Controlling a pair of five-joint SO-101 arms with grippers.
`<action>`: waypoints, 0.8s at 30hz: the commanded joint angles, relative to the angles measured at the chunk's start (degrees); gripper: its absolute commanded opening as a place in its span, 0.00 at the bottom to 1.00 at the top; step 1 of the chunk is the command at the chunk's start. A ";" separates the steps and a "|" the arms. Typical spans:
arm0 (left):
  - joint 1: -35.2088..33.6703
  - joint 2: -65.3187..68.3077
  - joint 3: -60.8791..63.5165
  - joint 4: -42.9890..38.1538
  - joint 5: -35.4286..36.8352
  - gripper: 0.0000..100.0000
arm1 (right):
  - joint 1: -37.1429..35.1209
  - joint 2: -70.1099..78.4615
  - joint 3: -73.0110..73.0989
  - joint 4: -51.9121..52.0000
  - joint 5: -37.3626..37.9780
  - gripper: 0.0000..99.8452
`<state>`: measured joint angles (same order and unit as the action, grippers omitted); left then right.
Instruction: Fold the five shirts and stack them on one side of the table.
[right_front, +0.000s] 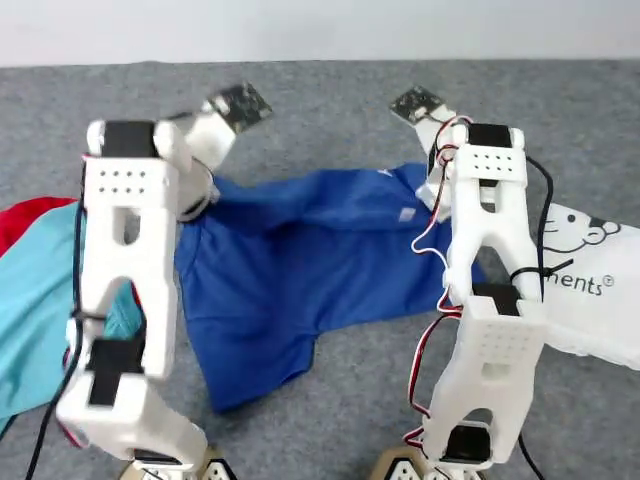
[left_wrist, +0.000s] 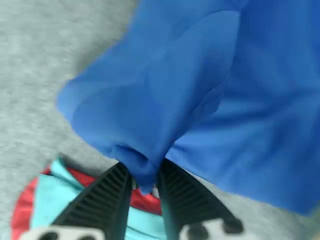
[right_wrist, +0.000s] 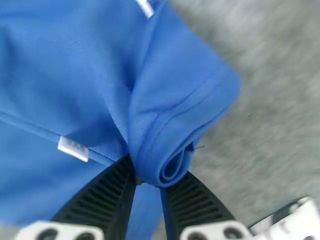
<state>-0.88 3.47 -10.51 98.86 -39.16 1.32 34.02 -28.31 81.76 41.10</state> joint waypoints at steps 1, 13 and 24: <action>1.32 -12.75 13.05 1.85 -0.97 0.01 | 0.66 -6.73 -4.04 6.11 0.70 0.01; 1.41 -34.81 48.75 1.85 -1.41 0.01 | 5.93 -6.90 -4.04 19.03 5.01 0.01; 9.41 -35.96 52.00 1.76 -4.84 0.06 | 7.87 -6.46 -4.04 18.51 9.41 0.01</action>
<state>5.10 -30.99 41.54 98.86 -43.21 8.09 31.65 -29.36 100.04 49.80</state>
